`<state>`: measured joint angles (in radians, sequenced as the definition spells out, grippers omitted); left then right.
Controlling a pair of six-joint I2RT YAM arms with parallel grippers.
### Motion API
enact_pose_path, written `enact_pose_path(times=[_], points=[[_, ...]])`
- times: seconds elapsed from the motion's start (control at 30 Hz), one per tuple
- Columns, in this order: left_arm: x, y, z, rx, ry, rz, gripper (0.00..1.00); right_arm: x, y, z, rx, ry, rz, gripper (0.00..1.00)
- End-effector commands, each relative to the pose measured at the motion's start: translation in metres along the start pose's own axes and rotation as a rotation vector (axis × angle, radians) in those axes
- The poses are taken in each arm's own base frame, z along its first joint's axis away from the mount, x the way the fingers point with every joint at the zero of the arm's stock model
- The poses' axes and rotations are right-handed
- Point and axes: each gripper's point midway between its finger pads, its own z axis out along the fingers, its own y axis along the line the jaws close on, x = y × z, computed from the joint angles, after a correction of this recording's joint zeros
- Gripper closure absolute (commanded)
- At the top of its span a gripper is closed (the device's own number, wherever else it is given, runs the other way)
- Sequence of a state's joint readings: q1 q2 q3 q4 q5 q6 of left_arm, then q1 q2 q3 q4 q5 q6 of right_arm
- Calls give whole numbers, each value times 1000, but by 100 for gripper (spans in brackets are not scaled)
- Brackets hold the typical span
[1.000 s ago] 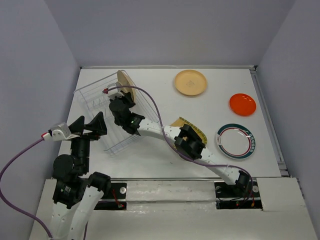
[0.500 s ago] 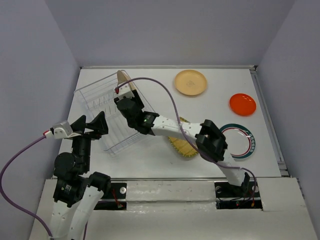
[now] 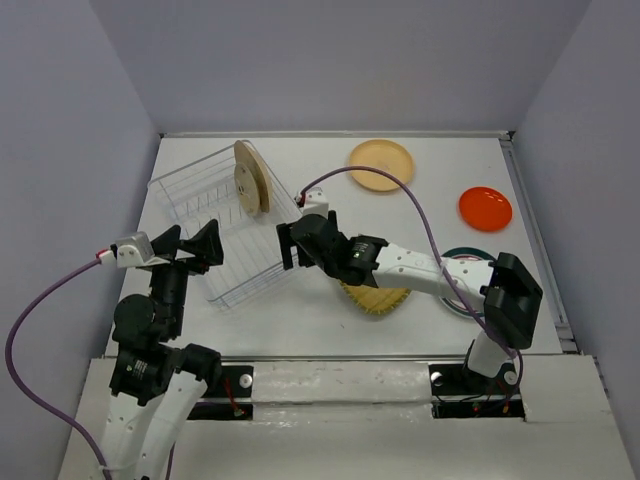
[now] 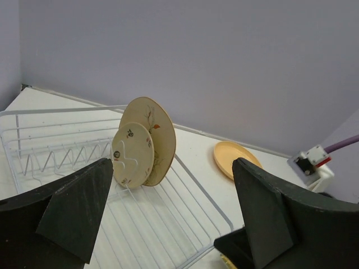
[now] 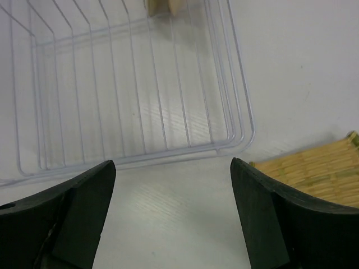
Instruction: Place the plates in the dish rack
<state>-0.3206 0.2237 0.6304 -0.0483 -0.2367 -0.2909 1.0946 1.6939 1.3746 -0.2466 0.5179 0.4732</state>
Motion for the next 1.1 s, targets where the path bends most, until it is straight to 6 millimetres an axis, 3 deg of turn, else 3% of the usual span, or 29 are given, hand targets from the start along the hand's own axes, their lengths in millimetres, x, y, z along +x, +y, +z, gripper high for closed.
enact_pose_path(times=[0.0,0.2,0.3,0.47,0.6,0.7,0.8,0.9,1.03,1.07], points=[[-7,-7,8,29,-30,-6,1,36,0,-5,-8,123,118,9],[-3,-8,10,33,-16,-2,1,51,-28,13,94,149,211,7],[-1,-10,10,44,-9,-3,1,53,-24,21,81,161,243,13],[-1,-10,9,47,-11,-4,1,36,-10,23,8,97,293,21],[-1,-10,9,49,-10,-4,1,29,-13,24,4,86,352,20],[-2,-11,8,53,-13,-5,1,24,-23,36,29,73,393,20],[-2,-10,8,49,-15,-2,1,34,-41,52,66,103,417,23],[-3,-10,8,50,-16,-2,1,36,-57,55,95,107,435,35],[-2,-10,8,51,-16,-2,1,26,-67,54,89,99,374,72],[-3,-11,7,53,-17,-3,1,22,-71,55,86,101,366,76]])
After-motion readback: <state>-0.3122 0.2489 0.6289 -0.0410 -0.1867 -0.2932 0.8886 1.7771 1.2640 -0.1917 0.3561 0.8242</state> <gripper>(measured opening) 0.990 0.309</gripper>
